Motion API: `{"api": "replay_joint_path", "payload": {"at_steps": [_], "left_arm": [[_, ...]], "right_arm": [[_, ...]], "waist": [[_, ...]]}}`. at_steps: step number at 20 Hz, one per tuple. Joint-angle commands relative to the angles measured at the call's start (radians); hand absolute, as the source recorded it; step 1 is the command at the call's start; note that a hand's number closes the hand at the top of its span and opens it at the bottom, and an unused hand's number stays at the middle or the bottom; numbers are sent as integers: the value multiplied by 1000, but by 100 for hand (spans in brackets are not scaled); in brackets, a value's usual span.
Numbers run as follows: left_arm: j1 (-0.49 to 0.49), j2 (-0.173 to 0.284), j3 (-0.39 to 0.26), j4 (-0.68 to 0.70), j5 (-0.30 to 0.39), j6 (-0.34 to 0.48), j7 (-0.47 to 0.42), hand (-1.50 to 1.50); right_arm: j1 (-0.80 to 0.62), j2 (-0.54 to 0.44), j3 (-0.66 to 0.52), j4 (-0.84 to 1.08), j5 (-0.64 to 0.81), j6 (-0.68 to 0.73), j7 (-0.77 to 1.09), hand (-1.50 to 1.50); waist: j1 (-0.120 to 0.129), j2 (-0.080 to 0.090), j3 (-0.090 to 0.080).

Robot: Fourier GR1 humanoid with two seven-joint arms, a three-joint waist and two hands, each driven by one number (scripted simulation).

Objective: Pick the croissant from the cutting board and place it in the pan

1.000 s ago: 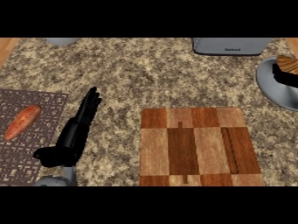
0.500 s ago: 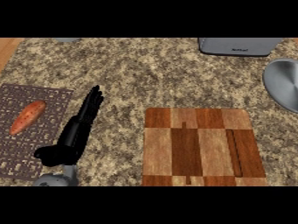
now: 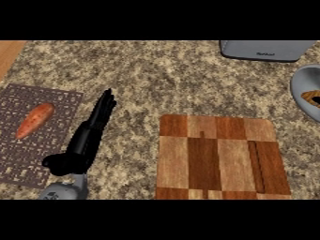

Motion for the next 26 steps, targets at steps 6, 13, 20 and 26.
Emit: {"api": "replay_joint_path", "payload": {"at_steps": [6, 13, 20, 26], "left_arm": [[30, -28, -32, -5, -19, 16, -21, 0], [23, -10, 0, -6, -11, 19, -14, 0], [69, -29, -38, -27, -37, 42, -25, 0], [50, -16, -3, -26, -26, 42, 14, 0]], "right_arm": [[-65, 19, -123, -2, -129, 35, -128, -150], [-49, -13, -252, 11, -262, 100, -237, -150], [64, -116, -333, 51, -368, 453, -361, -150], [183, -131, -326, 49, -387, 648, -484, -150]], "waist": [[3, -3, 4], [-21, -10, 0], [-48, -19, 0], [-61, -26, -2]]}}
